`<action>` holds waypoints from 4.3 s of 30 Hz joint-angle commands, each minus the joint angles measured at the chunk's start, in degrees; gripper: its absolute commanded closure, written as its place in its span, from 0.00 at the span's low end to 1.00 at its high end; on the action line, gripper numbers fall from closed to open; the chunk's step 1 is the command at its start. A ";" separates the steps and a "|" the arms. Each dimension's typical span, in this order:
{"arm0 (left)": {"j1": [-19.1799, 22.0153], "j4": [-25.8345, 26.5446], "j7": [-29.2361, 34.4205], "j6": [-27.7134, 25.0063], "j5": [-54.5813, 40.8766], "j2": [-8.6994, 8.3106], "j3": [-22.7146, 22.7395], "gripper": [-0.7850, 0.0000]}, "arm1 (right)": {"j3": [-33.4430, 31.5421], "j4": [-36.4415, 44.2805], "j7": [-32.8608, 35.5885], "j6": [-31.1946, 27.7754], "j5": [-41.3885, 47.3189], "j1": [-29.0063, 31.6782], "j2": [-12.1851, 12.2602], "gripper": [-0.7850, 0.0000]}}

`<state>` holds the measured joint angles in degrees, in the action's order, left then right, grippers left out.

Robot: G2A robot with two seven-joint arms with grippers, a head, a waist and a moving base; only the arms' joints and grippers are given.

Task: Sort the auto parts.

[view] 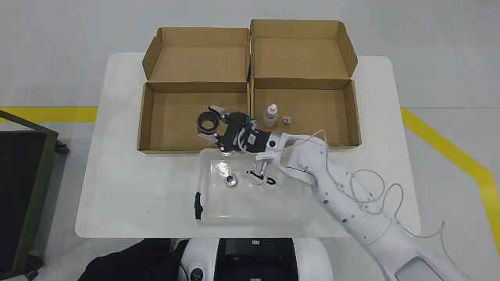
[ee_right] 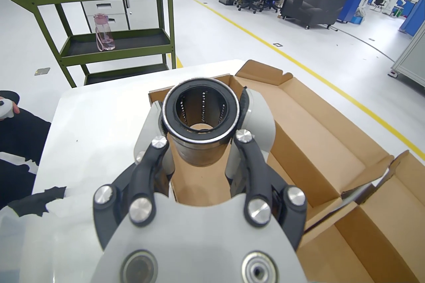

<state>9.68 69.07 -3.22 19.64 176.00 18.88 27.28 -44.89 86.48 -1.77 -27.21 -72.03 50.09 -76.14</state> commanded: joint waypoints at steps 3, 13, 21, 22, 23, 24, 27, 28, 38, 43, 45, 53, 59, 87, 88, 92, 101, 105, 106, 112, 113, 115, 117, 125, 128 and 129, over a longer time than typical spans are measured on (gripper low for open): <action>0.00 0.00 0.00 0.00 0.00 0.00 0.00 0.00 | -0.59 -0.36 3.60 -0.25 0.99 -1.01 -0.22 1.00; 0.00 0.00 0.00 0.00 0.00 0.00 0.00 0.00 | -0.93 -3.61 13.38 -1.48 4.57 -2.62 -0.83 1.00; 0.00 0.00 0.00 0.00 0.00 0.00 0.00 0.00 | -0.03 -7.07 17.52 -0.52 5.88 -4.60 -1.79 1.00; 0.00 0.00 0.00 0.00 0.00 0.00 0.00 0.00 | 0.08 -7.50 17.78 -0.41 6.01 -4.90 -1.93 1.00; 0.00 0.00 0.00 0.00 0.00 0.00 0.00 0.00 | 0.19 -7.85 18.18 -0.17 6.01 -5.18 -2.05 1.00; 0.00 0.00 0.00 0.00 0.00 0.00 0.00 0.00 | 0.33 -8.20 18.67 0.02 6.07 -5.44 -2.19 1.00; 0.00 0.00 0.00 0.00 0.00 0.00 0.00 0.00 | 0.73 -9.55 20.39 0.26 6.55 -6.38 -2.60 1.00; 0.00 0.00 0.00 0.00 0.00 0.00 0.00 0.00 | 0.89 -9.99 20.91 0.30 6.72 -6.76 -2.75 1.00; 0.00 0.00 0.00 0.00 0.00 0.00 0.00 0.00 | 3.23 -15.16 23.98 1.09 7.82 -9.76 -4.56 1.00; 0.00 0.00 0.00 0.00 0.00 0.00 0.00 0.00 | 4.10 -17.47 23.88 1.14 8.33 -10.76 -5.42 0.93; 0.00 0.00 0.00 0.00 0.00 0.00 0.00 0.00 | 4.25 -18.41 23.82 1.14 8.51 -11.01 -5.68 0.66; 0.00 0.00 0.00 0.00 0.00 0.00 0.00 0.00 | 4.83 -20.18 24.06 1.01 8.83 -11.65 -6.59 0.53; 0.00 0.00 0.00 0.00 0.00 0.00 0.00 0.00 | 4.24 -18.25 23.86 1.20 8.27 -11.39 -6.76 0.00; 0.00 0.00 0.00 0.00 0.00 0.00 0.00 0.00 | -3.30 11.91 21.22 -10.70 -5.85 8.88 -1.16 0.00; 0.00 0.00 0.00 0.00 0.00 0.00 0.00 0.00 | -3.52 12.19 21.11 -11.21 -6.17 9.37 -0.99 0.00; 0.00 0.00 0.00 0.00 0.00 0.00 0.00 0.00 | -4.13 12.75 21.15 -13.25 -7.69 11.20 -0.34 0.00; 0.00 0.00 0.00 0.00 0.00 0.00 0.00 0.00 | -3.84 12.60 20.25 -16.86 -13.92 13.74 0.82 0.00; 0.00 0.00 0.00 0.00 0.00 0.00 0.00 0.00 | -3.55 11.69 19.54 -17.54 -15.48 13.98 1.07 0.00; 0.00 0.00 0.00 0.00 0.00 0.00 0.00 0.00 | -3.50 11.44 19.41 -17.55 -15.79 14.07 1.13 0.00; 0.00 0.00 0.00 0.00 0.00 0.00 0.00 0.00 | -3.38 9.81 18.95 -17.47 -17.03 14.30 1.39 0.00; 0.00 0.00 0.00 0.00 0.00 0.00 0.00 0.00 | -3.38 9.45 18.96 -17.48 -17.17 14.28 1.43 0.00; 0.00 0.00 0.00 0.00 0.00 0.00 0.00 0.00 | -3.36 8.73 18.81 -17.46 -17.12 14.20 1.47 0.00; 0.00 0.00 0.00 0.00 0.00 0.00 0.00 0.00 | -3.28 7.84 19.07 -17.58 -17.03 13.98 1.49 0.00; 0.00 0.00 0.00 0.00 0.00 0.00 0.00 0.00 | -2.44 3.84 18.84 -17.33 -15.47 12.28 1.16 0.09; 0.00 0.00 0.00 0.00 0.00 0.00 0.00 0.00 | -2.08 2.21 18.37 -16.67 -15.11 11.62 0.98 0.36; 0.00 0.00 0.00 0.00 0.00 0.00 0.00 0.00 | -1.95 1.75 18.18 -16.48 -15.04 11.43 0.93 0.49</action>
<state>9.68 69.07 -3.22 19.64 176.00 18.88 27.28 -46.94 88.64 16.56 -43.85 -87.12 61.68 -75.17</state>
